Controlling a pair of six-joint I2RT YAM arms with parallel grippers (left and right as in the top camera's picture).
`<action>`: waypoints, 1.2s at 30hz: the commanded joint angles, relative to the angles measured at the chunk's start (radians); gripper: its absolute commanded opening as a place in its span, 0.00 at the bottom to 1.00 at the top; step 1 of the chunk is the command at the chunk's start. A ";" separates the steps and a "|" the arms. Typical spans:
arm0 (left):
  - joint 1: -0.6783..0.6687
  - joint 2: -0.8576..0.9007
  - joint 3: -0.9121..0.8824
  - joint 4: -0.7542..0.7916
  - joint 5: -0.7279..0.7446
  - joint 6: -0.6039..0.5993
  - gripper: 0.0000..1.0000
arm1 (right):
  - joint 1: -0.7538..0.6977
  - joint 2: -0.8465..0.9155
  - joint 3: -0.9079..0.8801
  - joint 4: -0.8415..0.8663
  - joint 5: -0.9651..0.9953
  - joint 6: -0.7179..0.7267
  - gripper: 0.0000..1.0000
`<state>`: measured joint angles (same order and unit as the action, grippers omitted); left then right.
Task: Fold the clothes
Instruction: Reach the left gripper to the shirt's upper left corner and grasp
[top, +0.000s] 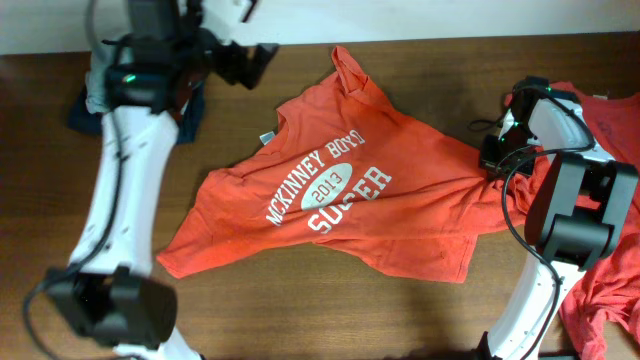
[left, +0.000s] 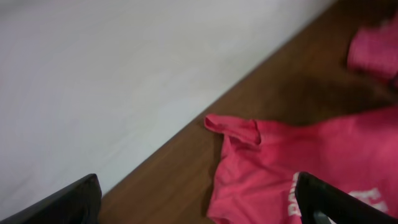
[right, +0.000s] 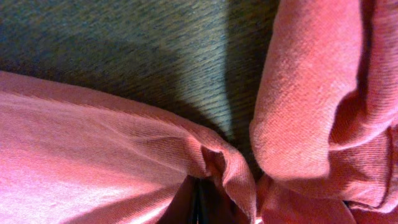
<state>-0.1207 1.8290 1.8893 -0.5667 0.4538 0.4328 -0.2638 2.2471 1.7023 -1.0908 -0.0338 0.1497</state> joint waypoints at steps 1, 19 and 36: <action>-0.097 0.138 0.036 0.005 -0.052 0.244 0.99 | -0.011 0.038 -0.028 0.006 0.069 0.006 0.10; -0.241 0.447 0.037 0.145 -0.126 0.192 0.73 | -0.011 0.038 -0.029 -0.004 0.069 0.006 0.09; -0.218 0.587 0.037 0.349 -0.294 -0.121 0.01 | -0.011 0.038 -0.029 -0.008 0.069 0.005 0.09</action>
<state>-0.3595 2.3516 1.9190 -0.2123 0.2321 0.4473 -0.2642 2.2471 1.7023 -1.0946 -0.0288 0.1509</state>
